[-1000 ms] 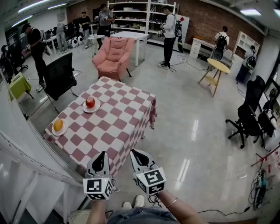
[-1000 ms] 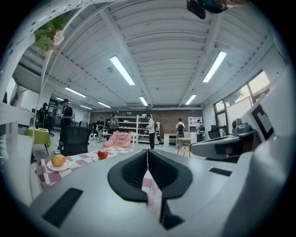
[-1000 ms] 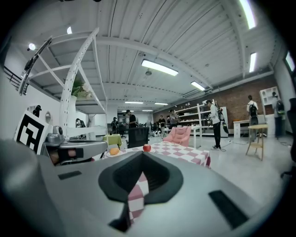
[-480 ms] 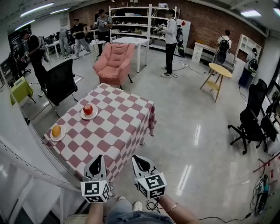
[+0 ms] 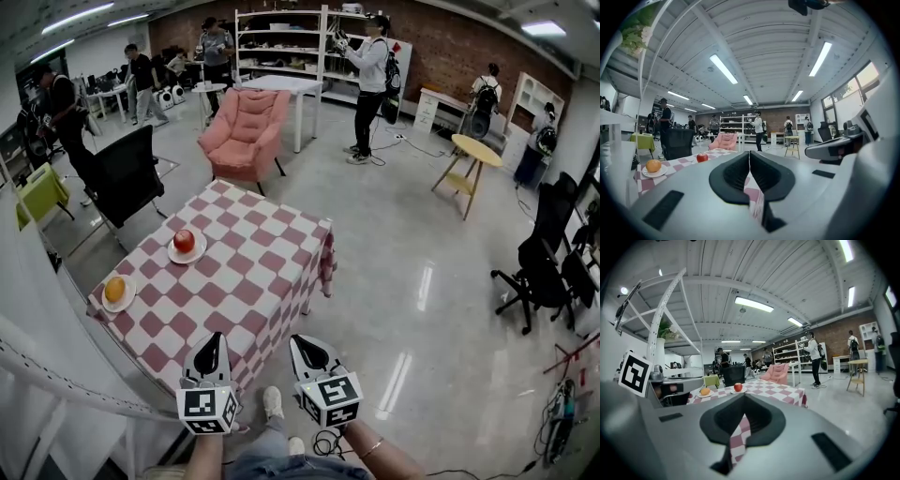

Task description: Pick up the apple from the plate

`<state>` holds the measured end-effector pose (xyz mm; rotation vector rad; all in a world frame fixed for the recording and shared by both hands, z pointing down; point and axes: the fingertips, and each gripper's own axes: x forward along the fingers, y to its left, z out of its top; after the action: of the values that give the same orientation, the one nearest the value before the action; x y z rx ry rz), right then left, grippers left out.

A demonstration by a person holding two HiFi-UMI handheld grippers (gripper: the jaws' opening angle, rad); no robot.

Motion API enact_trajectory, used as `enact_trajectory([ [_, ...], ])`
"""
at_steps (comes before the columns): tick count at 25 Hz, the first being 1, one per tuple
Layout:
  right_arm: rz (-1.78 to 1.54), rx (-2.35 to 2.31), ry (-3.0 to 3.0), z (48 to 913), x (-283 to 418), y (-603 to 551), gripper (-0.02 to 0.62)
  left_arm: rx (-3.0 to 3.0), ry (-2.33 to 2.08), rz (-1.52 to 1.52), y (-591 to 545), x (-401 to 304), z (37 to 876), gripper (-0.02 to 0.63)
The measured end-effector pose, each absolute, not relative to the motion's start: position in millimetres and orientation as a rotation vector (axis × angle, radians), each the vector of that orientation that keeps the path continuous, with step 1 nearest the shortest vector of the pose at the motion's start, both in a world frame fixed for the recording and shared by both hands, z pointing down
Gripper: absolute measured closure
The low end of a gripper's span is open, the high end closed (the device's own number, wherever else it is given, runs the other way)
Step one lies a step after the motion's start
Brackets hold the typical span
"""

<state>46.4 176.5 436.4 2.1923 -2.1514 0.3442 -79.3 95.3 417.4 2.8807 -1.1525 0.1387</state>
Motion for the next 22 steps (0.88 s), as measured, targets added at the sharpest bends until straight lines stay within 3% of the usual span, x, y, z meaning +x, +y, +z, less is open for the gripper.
enact_trajectory([
  [22, 0.432, 2.146, -2.136, 457, 113, 1, 0.586, 2.796, -1.237, 0.254, -85, -28, 447, 0.588],
])
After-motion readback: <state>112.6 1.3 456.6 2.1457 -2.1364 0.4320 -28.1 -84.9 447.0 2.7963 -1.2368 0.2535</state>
